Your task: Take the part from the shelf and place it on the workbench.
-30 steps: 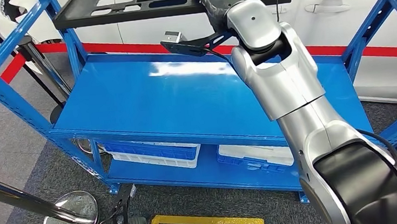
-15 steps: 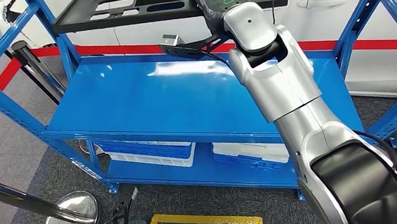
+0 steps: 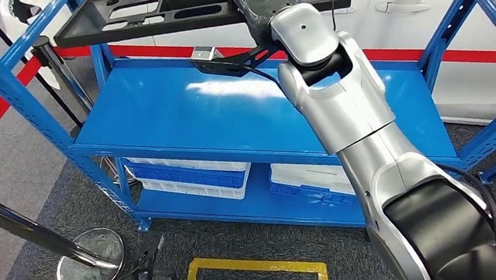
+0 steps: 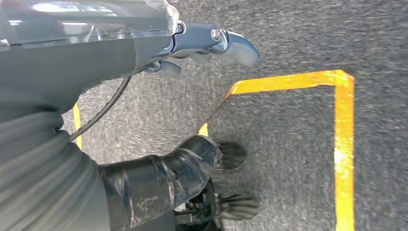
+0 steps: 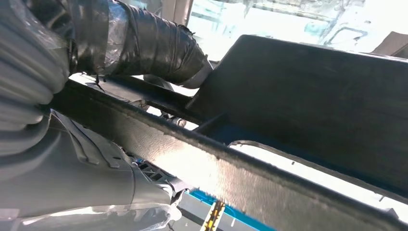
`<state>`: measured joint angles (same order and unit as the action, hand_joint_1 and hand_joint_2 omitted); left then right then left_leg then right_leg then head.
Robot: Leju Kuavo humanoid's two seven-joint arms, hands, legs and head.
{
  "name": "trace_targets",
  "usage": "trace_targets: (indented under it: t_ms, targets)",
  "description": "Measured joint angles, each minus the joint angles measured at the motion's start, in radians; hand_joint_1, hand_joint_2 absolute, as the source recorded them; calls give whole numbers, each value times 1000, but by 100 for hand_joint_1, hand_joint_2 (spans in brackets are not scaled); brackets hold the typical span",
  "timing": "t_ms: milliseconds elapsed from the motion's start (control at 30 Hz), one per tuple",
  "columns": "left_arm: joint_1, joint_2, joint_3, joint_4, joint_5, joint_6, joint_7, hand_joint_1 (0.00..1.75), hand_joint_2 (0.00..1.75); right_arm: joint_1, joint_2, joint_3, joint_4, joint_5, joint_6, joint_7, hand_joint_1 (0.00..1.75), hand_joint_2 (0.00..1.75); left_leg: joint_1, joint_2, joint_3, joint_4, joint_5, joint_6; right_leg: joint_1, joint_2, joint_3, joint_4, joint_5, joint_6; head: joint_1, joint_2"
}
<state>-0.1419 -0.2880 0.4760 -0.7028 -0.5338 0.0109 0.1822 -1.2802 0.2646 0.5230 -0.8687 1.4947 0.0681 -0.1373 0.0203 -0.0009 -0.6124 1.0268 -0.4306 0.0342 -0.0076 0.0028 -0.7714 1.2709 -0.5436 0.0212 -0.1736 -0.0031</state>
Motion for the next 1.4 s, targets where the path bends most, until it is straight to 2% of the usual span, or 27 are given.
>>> trace_targets:
  t_ms: [33, 100, 133, 200, 267, 333, 367, 400, 467, 533, 600, 667, 733, 767, 833, 900, 933, 1000, 1033, 1067, 1100, 1167, 1233, 1267, 1300, 1367, 1400]
  targets:
    - [1, 0, 2, -2, 0, -2, 1, 0, 175, 0, 1, 0, 2, 0, 0, -1, 175, 175, 0, 0, -11, 1, 8, 0, 0, 0, -5, 47, -16, 2, 0, 0]
    - [1, 0, 7, -3, 3, -10, 2, 0, 175, 1, 6, 0, 8, 0, -2, -5, 175, 175, -1, 0, -33, 5, 23, -2, 0, 0, 30, 49, 8, 2, 0, 0]
    - [1, 0, 9, -4, 5, -13, 1, 0, 175, 1, 10, 0, 10, 0, -2, -8, 175, 175, -1, 0, -43, 7, 29, -4, 0, 0, 71, 1, 33, -1, 0, 0]
    - [2, 0, 14, -4, 8, -16, 0, 0, 175, 0, 23, 0, 12, 0, -3, -11, 175, 175, -3, 1, -57, 12, 40, -11, 4, 1, 168, -137, 51, -11, 0, 0]
    - [2, -1, 19, -4, 9, -19, -2, 0, 175, -1, 33, 0, 12, 0, -3, -11, 175, 175, -3, 1, -64, 10, 54, -23, 11, 2, 216, -220, 45, -21, 0, 0]
    - [2, -1, 26, -4, 3, -21, -3, 0, 175, -1, 38, 0, 13, 1, -3, -11, 175, 175, -1, 0, -68, 3, 67, -35, 12, 0, 212, -234, 59, -33, 0, 0]
    - [3, 0, 28, -4, -3, -22, -3, 0, 175, -1, 40, 0, 14, 1, -3, -11, 175, 175, 0, -1, -75, 7, 58, -40, 9, -2, 206, -240, 69, -42, 0, 0]
    - [3, 0, 31, -4, -11, -21, -1, 0, 175, 0, 43, 0, 15, 1, -3, -11, 175, 175, 0, -2, -85, 27, 31, -44, 6, -5, 199, -245, 81, -52, 0, 0]
    - [3, 1, 35, -5, -22, -21, 3, 0, 175, 0, 48, 0, 16, 1, -2, -12, 175, 175, 2, -2, -118, 126, -62, -53, 4, -8, 176, -249, 104, -65, 0, 0]
    - [4, 2, 39, -6, -28, -20, 5, 0, 175, 0, 51, 0, 18, 1, -2, -12, 175, 175, 3, -2, -143, 251, -125, -61, 4, -8, 149, -246, 123, -67, 0, 0]
    - [4, 2, 44, -7, -32, -20, 6, 0, 175, 2, 51, 0, 22, 1, -2, -12, 175, 175, 5, -2, -123, 284, -103, -67, 3, -8, 121, -241, 141, -63, 0, 0]
    - [4, 2, 48, -9, -35, -20, 7, 0, 175, 3, 52, 0, 23, 1, -2, -12, 175, 175, 9, -2, -42, 190, -58, -69, 1, -8, 94, -231, 156, -55, 0, 0]
    - [4, 1, 49, -13, -39, -21, 8, 0, 175, 3, 52, 0, 23, 1, -2, -11, 175, 175, 7, -4, 43, 64, -65, -64, 2, -7, 75, -221, 169, -43, 0, 0]
    - [4, 1, 49, -15, -40, -22, 8, 0, 175, 3, 53, 0, 23, 1, -2, -12, 175, 175, 4, -6, 65, 27, -76, -59, 3, -7, 69, -219, 177, -37, 0, 0]
    - [4, 1, 52, -17, -42, -24, 11, 0, 175, 4, 53, 0, 26, 1, -2, -12, 175, 175, 2, -8, 64, 13, -71, -43, 4, -6, 65, -224, 194, -25, 0, 0]
    - [4, 0, 54, -17, -47, -27, 13, 0, 175, 4, 52, 0, 30, 1, -2, -12, 175, 175, 5, -3, 51, 8, -50, -25, 2, -4, 52, -205, 166, -15, 0, 0]
    - [3, -1, 55, -17, -53, -28, 14, 0, 175, 4, 51, 0, 32, 1, -2, -12, 175, 175, 6, 0, 40, 6, -38, -16, 2, -3, 39, -170, 126, -11, 0, 0]
    - [3, -2, 56, -18, -68, -30, 18, 0, 175, 4, 51, 0, 36, 1, -2, -12, 175, 175, 4, 3, 14, 7, -15, -5, 0, -2, 5, -48, 26, -7, 0, 0]
    - [3, -2, 57, -18, -78, -30, 21, 0, 175, 4, 51, 0, 39, 1, -2, -12, 175, 175, 2, 4, -1, 8, -4, -4, 0, -2, -7, 15, -3, -5, 0, 0]
    - [3, -2, 57, -19, -89, -28, 24, 0, 175, 4, 51, 0, 42, 1, -2, -12, 175, 175, 1, 4, -16, 9, 6, -4, 0, -2, -8, 57, -8, -5, 0, 0]
    - [3, -2, 57, -22, -105, -24, 28, 0, 175, 4, 50, 0, 45, 2, -2, -12, 175, 175, -1, 5, -31, 11, 17, -5, 1, -2, 7, 67, 8, -6, 0, 0]
    - [3, -2, 56, -31, -141, -10, 40, 0, 175, 2, 50, 0, 49, 2, -2, -11, 175, 175, -3, 5, -58, 14, 37, -7, 3, -2, 88, -10, 56, -17, 0, 0]
    - [3, -2, 55, -43, -165, 3, 49, 0, 175, -3, 51, 0, 49, 3, -2, -11, 175, 175, -6, 4, -76, 15, 55, -13, 9, -2, 189, -148, 50, -29, 0, 0]
    - [2, -3, 54, -47, -171, 6, 51, 0, 175, -7, 51, 0, 49, 3, -2, -11, 175, 175, -6, 4, -80, 13, 65, -18, 13, -1, 217, -197, 43, -33, 0, 0]
    - [2, -3, 54, -50, -174, 8, 52, 0, 175, -11, 52, 0, 50, 3, -2, -11, 175, 175, -5, 4, -82, 7, 76, -23, 16, -1, 228, -225, 37, -35, 0, 0]
    - [2, -3, 53, -51, -177, 9, 54, 0, 175, -16, 51, 0, 54, 3, -2, -10, 175, 175, -4, 3, -88, -4, 91, -34, 15, -4, 218, -243, 63, -42, 0, 0]
    - [3, -2, 53, -51, -178, 10, 55, 0, 175, -18, 51, 0, 57, 3, -2, -11, 175, 175, -3, 1, -97, 4, 75, -39, 12, -6, 210, -252, 77, -49, 0, 0]
